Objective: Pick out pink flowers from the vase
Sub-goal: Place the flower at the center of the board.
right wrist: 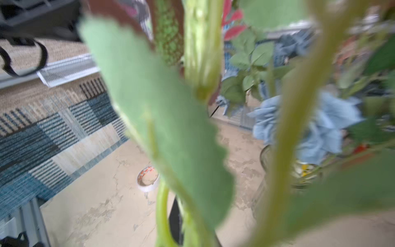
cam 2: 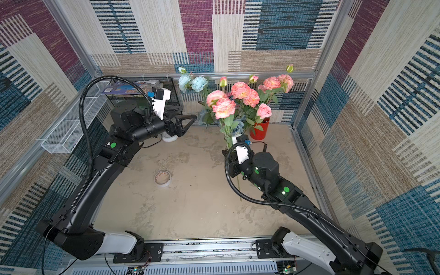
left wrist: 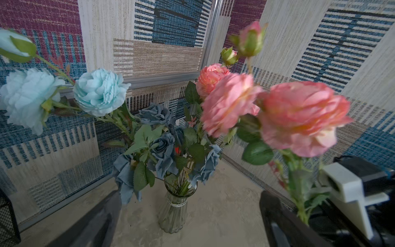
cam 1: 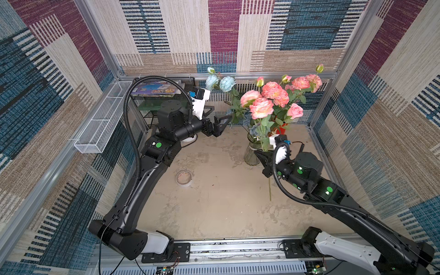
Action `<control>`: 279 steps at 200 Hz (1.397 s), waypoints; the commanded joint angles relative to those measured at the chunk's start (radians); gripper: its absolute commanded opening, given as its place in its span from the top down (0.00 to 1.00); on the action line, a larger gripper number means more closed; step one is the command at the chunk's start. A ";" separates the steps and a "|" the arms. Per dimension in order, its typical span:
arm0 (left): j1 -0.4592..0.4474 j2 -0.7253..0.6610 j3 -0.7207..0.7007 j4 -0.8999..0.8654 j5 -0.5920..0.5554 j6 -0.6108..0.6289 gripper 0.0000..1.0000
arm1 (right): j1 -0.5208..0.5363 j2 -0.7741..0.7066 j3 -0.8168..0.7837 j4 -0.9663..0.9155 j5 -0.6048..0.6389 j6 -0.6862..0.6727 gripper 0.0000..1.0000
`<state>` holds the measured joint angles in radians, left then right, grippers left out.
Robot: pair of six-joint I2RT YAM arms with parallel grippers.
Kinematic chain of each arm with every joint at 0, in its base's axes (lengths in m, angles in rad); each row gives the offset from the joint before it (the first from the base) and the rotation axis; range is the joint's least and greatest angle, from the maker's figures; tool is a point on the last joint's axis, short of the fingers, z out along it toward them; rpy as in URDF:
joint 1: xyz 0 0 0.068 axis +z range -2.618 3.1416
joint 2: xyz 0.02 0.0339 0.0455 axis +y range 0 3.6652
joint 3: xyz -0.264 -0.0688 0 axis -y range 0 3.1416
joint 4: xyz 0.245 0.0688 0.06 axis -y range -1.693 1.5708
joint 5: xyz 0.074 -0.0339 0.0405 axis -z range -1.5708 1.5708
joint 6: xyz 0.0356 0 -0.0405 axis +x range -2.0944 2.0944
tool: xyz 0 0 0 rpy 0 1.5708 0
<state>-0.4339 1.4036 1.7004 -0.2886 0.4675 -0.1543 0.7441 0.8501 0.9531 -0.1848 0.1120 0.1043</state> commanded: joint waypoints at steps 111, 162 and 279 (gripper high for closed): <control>0.004 0.017 -0.021 0.039 -0.003 -0.005 0.01 | -0.679 -0.012 -0.103 -0.205 -0.018 0.329 1.00; 0.004 0.027 -0.063 0.109 0.055 -0.033 0.01 | -0.803 0.181 -0.215 -0.159 -0.202 0.369 1.00; -0.116 0.040 -0.188 0.234 0.026 0.050 0.06 | -0.738 0.576 -0.242 -0.017 -0.187 0.343 1.00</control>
<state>-0.5137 1.4532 1.5330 -0.1230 0.5545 -0.1596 -0.0055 1.3922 0.6952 -0.2707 -0.1177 0.4503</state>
